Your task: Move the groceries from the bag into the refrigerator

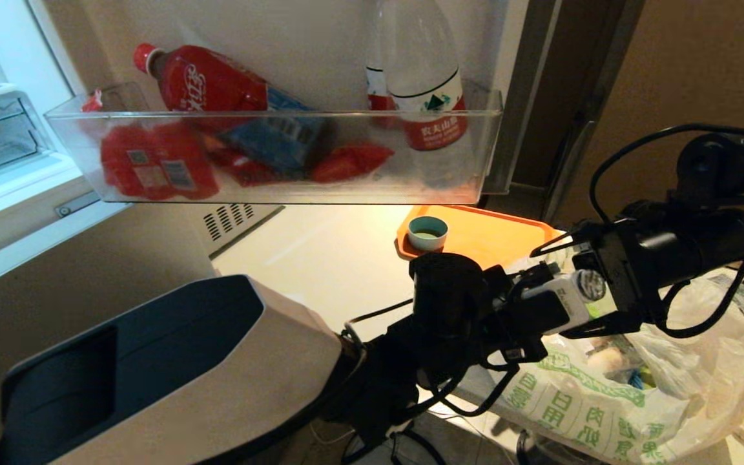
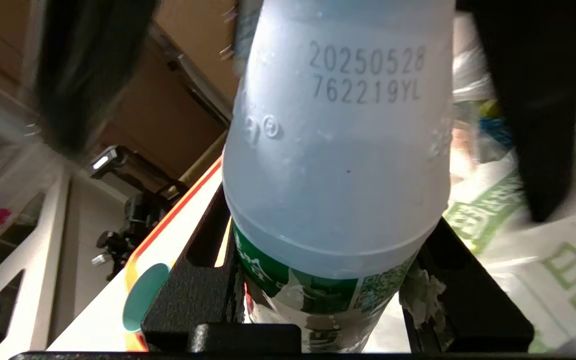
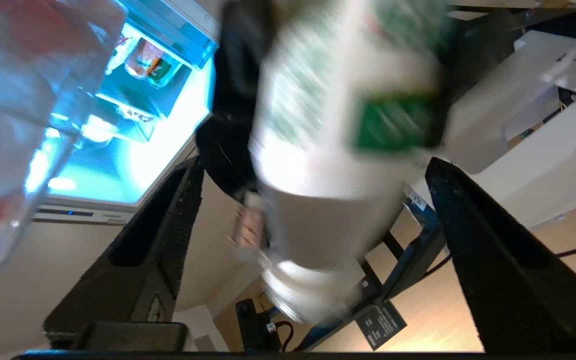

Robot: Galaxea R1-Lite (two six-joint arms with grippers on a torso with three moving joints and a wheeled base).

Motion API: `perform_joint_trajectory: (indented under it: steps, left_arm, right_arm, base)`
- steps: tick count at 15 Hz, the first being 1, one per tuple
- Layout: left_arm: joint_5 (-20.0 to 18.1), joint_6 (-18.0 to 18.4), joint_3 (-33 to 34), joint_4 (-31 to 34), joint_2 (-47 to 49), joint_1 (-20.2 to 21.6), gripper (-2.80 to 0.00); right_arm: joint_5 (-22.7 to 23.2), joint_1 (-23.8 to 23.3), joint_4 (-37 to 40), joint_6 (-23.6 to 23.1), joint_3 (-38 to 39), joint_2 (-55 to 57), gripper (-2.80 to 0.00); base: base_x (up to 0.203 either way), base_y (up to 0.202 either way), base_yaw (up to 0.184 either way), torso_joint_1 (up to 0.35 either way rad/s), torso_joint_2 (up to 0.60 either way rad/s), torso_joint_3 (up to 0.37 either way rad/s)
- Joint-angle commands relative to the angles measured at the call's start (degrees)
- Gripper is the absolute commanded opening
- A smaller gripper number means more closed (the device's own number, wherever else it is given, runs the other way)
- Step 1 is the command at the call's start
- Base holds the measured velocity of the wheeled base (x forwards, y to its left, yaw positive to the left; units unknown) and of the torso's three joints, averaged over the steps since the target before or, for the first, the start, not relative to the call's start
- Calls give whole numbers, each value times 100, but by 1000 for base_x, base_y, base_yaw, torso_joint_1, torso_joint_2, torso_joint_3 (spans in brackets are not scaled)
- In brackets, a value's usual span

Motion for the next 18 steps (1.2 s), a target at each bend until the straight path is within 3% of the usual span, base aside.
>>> perform_joint_trajectory:
  steps: [1, 6, 12, 15, 16, 18]
  left_arm:
    - [-5, 38, 55, -44, -91, 107, -280]
    - [-14, 54, 694, -129, -430, 406, -280]
    - [-11, 45, 1493, -148, -1022, 519, -280]
    - [-6, 34, 2232, -149, -1536, 704, -280]
    - [-6, 32, 2479, -149, -1735, 757, -280]
    - [-12, 31, 2969, -145, -2188, 933, -280]
  right_arm:
    - [24, -46, 55, -69, 235, -276, 0]
    - [18, -344, 55, -811, 1112, -723, 0]
    - [30, -413, 55, -833, 1108, -937, 0]
    - [22, -413, 55, -838, 1162, -1100, 0]
    - [-8, -422, 55, -847, 1188, -1120, -280]
    - [-96, -425, 55, -870, 1201, -1218, -280]
  base:
    - [0, 0, 0, 0, 0, 0]
    - [0, 0, 0, 0, 0, 0]
    - [0, 0, 0, 0, 0, 0]
    - [0, 0, 0, 0, 0, 0]
    - [0, 0, 0, 0, 0, 0]
    - [0, 0, 0, 0, 0, 0]
